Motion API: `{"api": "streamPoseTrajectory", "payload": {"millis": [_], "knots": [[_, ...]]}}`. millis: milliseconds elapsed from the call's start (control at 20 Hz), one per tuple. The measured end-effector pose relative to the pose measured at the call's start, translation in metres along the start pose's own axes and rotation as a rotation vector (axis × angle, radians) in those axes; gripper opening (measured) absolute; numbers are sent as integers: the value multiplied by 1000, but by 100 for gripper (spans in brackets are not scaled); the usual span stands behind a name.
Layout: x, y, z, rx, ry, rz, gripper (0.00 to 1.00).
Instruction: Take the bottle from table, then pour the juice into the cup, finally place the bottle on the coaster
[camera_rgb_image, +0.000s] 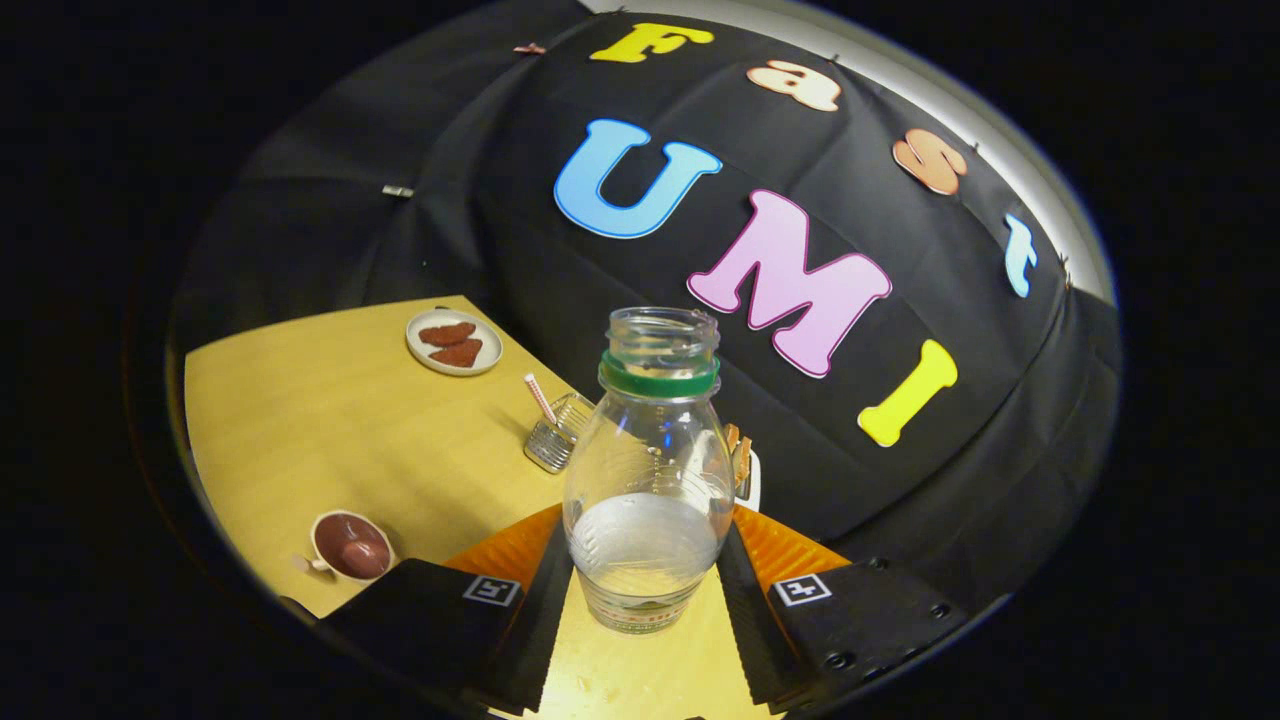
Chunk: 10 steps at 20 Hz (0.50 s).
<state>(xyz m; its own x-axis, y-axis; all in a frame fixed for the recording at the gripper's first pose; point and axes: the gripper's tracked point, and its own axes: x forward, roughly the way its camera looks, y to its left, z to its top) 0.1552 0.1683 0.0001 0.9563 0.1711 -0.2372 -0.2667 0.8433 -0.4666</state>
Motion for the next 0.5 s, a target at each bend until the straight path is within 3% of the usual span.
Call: {"api": "streamPoseTrajectory", "payload": {"millis": [200, 500], "knots": [[17, 7, -4, 176, -41, 49, 76], [54, 28, -24, 328, -88, 116, 76]]}}
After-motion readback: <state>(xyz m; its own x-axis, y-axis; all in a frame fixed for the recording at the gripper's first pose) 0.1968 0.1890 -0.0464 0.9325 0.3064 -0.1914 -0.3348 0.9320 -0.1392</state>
